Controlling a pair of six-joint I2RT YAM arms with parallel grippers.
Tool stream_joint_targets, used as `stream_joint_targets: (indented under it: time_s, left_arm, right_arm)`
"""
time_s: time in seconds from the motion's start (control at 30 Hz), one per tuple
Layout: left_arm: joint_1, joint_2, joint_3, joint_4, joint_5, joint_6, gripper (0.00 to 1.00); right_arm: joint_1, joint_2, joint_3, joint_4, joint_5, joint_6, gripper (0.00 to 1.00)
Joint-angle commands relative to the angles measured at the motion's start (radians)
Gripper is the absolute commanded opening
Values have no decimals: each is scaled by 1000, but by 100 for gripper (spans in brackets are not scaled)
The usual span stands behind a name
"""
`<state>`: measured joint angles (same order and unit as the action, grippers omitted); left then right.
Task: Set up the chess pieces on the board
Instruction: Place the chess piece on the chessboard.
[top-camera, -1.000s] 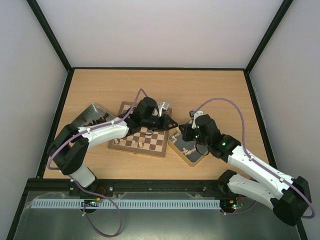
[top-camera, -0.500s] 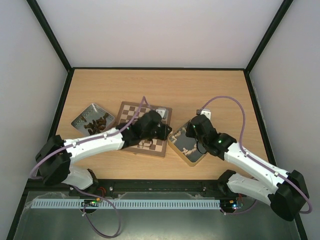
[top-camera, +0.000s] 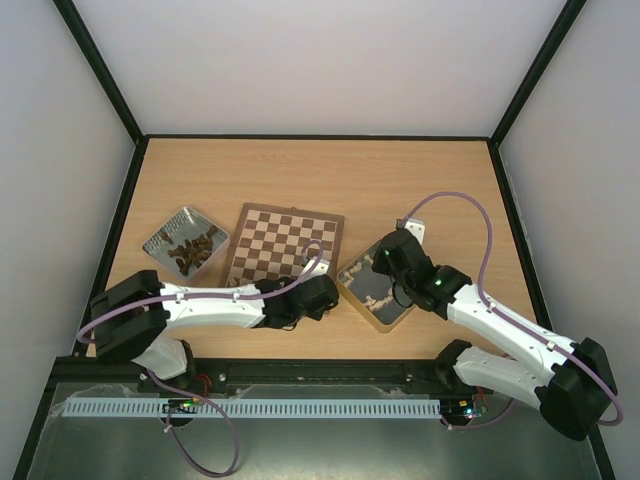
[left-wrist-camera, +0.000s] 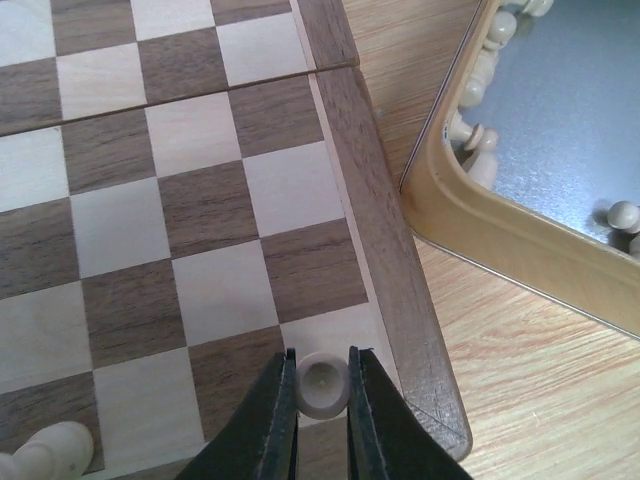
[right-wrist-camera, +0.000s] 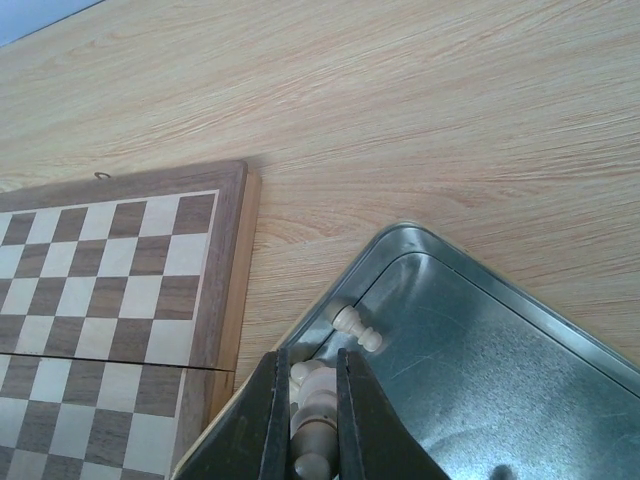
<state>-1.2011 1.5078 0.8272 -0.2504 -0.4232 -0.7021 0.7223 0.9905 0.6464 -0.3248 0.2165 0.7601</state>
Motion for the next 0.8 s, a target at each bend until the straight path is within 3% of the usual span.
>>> stream_joint_targets:
  time_s: [0.0, 0.4, 0.77]
  left_arm:
    - [12, 45, -8, 57, -20, 26, 8]
    - [29, 35, -65, 104, 41, -8, 11]
    - [33, -15, -20, 63, 43, 1, 32]
  right_arm:
    - [2, 4, 11, 5, 22, 19, 2]
    - [2, 11, 12, 17, 8, 21, 2]
    - [2, 28, 61, 21, -37, 11, 2]
